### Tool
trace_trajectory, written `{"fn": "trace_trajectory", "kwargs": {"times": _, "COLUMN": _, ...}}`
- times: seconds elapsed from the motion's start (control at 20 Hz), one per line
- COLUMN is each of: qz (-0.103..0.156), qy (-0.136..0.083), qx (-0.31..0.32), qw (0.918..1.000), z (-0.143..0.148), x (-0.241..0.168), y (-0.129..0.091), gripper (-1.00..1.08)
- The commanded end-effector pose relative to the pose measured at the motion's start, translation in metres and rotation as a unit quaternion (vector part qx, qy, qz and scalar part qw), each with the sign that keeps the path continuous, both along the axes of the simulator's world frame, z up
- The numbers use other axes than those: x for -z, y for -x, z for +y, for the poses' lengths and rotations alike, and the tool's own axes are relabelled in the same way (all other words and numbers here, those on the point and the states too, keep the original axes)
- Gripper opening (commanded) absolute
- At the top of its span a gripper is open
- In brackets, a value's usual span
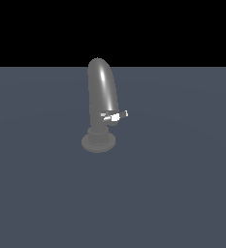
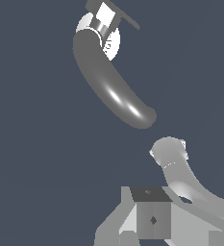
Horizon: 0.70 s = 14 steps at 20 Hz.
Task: Turn on the faucet by rotating a designated handle.
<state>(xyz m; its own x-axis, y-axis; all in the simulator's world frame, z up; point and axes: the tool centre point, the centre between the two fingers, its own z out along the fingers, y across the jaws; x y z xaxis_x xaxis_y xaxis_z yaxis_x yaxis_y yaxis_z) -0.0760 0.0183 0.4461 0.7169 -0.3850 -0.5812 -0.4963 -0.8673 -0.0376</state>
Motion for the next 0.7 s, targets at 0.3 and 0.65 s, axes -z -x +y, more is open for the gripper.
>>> {"fn": "trace_trajectory", "kwargs": {"times": 0.3, "qz": 0.082, "qy": -0.024, "qx": 0.059, "qw": 0.9946, "z": -0.005, "x": 0.031, "y": -0.037, "gripper": -1.0}}
{"fn": "trace_trajectory", "kwargs": {"times": 0.65, "qz": 0.152, "qy": -0.044, "qx": 0.11, "qw": 0.9813, "z": -0.012, "x": 0.061, "y": -0.063, "gripper": -1.0}}
